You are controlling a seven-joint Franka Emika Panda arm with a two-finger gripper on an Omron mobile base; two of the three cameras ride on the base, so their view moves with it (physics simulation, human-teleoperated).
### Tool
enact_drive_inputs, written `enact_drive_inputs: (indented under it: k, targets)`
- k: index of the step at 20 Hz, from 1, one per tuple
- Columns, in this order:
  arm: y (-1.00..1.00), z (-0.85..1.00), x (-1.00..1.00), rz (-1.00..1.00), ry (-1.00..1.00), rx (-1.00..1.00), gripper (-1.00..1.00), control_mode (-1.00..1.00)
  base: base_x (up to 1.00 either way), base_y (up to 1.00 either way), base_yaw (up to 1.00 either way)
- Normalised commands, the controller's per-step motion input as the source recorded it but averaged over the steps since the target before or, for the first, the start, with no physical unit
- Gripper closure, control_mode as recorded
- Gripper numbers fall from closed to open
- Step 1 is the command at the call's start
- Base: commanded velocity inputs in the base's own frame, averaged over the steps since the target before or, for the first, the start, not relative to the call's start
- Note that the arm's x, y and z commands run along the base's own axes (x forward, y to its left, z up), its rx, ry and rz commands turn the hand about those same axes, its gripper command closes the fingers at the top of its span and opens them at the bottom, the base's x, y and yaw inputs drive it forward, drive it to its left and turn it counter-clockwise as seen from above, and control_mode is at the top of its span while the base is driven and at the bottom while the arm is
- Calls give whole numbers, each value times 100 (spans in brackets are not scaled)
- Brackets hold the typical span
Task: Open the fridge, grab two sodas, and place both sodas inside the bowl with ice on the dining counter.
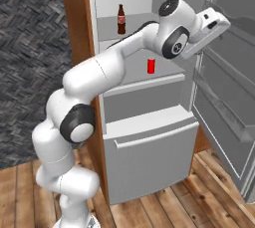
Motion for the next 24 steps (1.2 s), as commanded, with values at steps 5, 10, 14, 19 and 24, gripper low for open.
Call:
enact_drive_inputs:
  k: [5,10,14,19,24]
  targets:
    - [82,2,-4,3,0,0,-100,-100,0,0,0]
    - [80,0,-3,4,0,0,-100,-100,0,0,0]
    - [77,-1,-8,3,0,0,-100,-100,0,0,0]
    - [79,-5,-9,3,-1,4,-100,-100,0,0,0]
    - [82,-25,-3,1,-1,12,-100,-100,0,0,0]
